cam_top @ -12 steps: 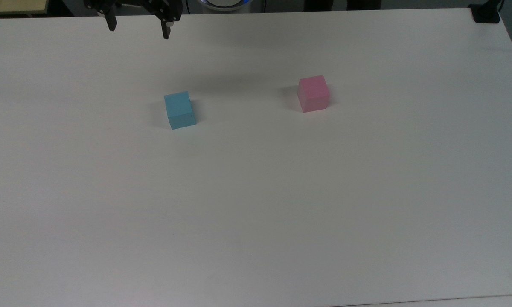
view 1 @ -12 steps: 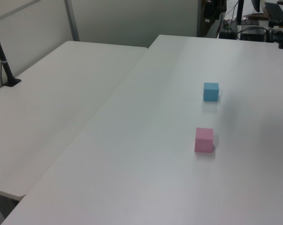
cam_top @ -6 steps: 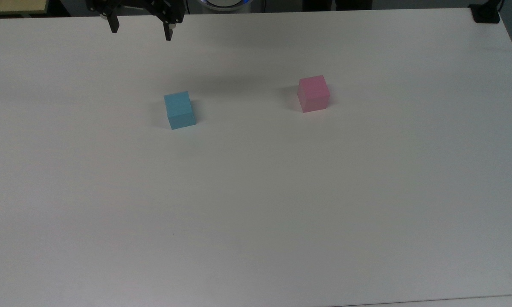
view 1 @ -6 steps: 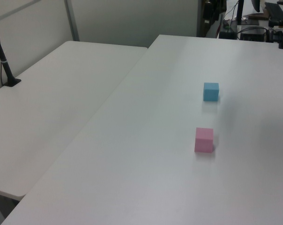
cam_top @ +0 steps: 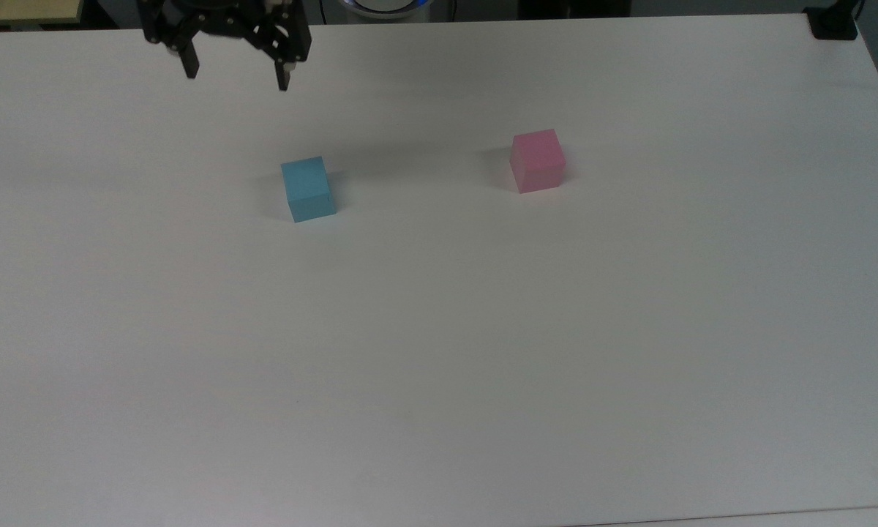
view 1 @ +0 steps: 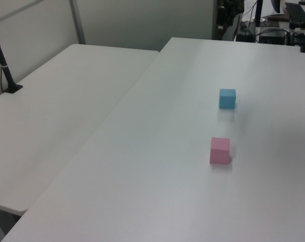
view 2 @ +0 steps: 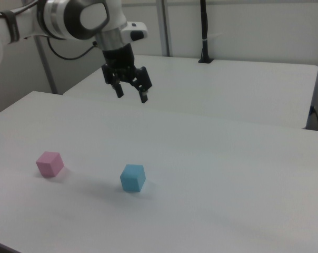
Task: Put blue cube on pink cube
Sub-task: 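Move the gripper over the blue cube and lower onto it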
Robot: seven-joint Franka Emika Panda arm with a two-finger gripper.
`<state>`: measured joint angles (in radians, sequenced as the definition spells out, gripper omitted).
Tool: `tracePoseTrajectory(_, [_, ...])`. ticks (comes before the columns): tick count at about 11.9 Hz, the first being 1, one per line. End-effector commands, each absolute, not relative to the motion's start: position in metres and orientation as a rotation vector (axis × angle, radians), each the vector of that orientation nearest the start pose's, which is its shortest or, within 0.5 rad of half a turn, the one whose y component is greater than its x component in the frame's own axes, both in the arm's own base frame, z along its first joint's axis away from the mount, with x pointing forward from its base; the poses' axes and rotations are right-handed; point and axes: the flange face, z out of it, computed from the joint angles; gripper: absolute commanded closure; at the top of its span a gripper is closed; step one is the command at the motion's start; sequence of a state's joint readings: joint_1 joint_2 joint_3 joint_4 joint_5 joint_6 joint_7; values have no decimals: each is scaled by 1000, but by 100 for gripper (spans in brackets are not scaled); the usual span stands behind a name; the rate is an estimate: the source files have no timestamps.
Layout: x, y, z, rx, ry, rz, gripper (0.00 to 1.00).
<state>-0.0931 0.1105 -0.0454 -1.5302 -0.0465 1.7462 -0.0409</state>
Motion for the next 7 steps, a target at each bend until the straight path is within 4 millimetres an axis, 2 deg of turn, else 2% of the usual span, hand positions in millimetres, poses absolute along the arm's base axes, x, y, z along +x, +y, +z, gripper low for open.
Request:
tracePoseTrajectory(1, [610,-116,585,-3199,169,-239,0])
tracePoseTrajectory(3, [614,-118,576,-3200,173,-244,0])
tracePoseTrajectory(5, [619,-113,550,-3207,123,-167,0])
tracePoseTrajectory(6, [619,-99,529,-3207,12,-95,0])
tracePoseTrajectory(7, [614,-78,504,-3193,-169,14,0])
